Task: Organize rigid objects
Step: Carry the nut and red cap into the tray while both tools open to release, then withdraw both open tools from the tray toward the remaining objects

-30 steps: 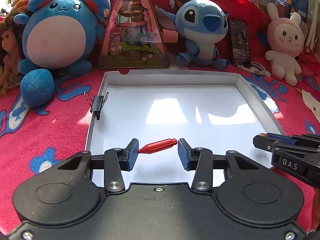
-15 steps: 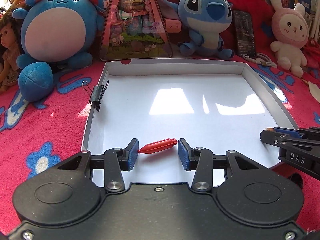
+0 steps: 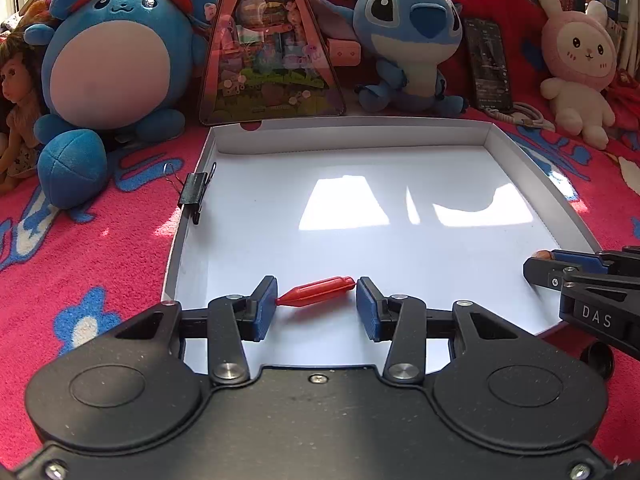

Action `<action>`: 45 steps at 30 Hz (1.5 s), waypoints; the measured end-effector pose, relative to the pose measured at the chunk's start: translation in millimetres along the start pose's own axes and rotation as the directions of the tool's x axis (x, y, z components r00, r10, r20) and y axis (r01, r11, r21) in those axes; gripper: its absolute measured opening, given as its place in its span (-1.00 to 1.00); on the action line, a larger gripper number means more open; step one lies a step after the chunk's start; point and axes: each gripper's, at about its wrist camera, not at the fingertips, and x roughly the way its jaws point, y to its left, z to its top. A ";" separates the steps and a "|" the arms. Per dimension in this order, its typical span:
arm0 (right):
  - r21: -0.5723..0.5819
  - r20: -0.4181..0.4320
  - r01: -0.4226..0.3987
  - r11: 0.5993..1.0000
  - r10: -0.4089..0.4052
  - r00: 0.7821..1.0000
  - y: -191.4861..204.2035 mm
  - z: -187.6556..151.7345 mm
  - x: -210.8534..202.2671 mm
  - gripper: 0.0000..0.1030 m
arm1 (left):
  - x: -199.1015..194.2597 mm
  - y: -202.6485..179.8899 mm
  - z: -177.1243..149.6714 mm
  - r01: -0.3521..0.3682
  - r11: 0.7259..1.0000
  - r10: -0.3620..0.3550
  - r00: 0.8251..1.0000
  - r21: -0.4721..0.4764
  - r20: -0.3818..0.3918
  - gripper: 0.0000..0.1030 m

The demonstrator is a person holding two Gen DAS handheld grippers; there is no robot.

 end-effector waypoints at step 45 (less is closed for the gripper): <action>-0.059 0.234 -0.014 0.998 0.027 0.972 -8.0 -44.4 -85.7 0.82 | -97.9 18.5 -49.1 0.065 0.998 -0.062 0.981 -0.011 0.185 0.72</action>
